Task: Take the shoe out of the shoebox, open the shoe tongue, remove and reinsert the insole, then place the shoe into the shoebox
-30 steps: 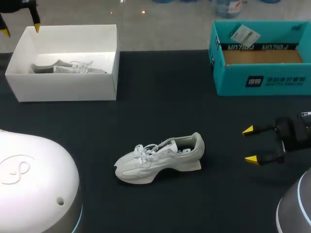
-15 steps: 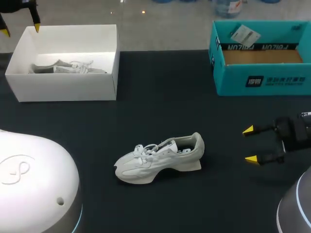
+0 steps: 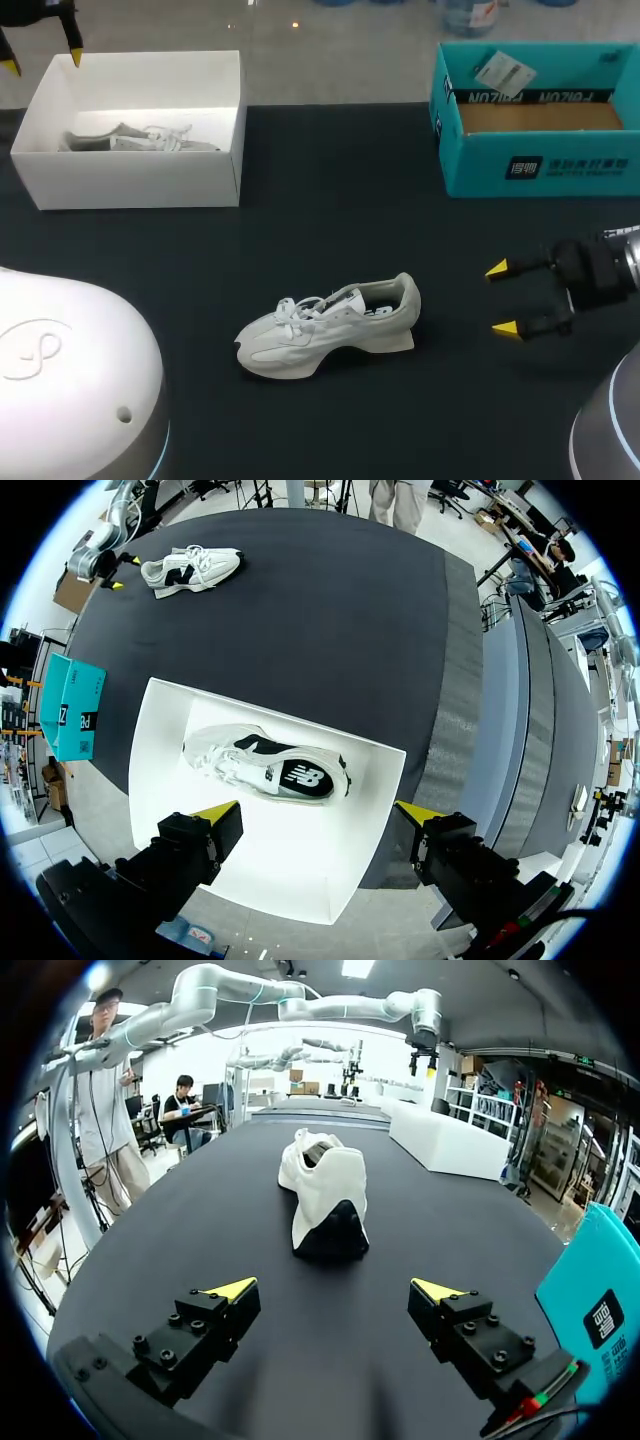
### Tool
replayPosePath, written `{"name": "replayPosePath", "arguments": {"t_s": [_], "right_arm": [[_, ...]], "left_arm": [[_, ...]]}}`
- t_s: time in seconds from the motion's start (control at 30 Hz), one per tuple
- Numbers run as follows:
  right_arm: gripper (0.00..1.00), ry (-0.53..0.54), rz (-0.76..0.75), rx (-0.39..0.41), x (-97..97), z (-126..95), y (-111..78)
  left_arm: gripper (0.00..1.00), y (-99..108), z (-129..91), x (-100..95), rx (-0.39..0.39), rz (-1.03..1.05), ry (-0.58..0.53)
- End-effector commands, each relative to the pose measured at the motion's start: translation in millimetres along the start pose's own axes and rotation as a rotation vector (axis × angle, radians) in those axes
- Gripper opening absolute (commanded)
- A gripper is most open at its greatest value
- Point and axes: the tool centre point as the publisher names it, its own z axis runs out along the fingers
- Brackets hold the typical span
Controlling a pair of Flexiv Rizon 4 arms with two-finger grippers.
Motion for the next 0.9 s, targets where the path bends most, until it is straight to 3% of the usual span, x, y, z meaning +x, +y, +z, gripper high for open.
{"name": "replayPosePath", "arguments": {"t_s": [0.03,0.4,0.67,0.9], "right_arm": [[1.00,0.056,-0.010,-0.004,-24.0,29,-1.9],[1.00,0.180,-0.042,-0.029,-41.9,84,1.1],[1.00,0.189,-0.057,-0.044,-40.2,100,10.6],[1.00,0.200,-0.047,-0.074,-26.1,109,17.2]], "left_arm": [[1.00,0,-1,0.1,0.001,0.000,0.003],[1.00,0,-1,0.1,0.001,0.000,0.003],[1.00,0,-1,0.1,0.001,0.000,0.003],[1.00,0,-1,0.1,0.001,0.000,0.003]]}}
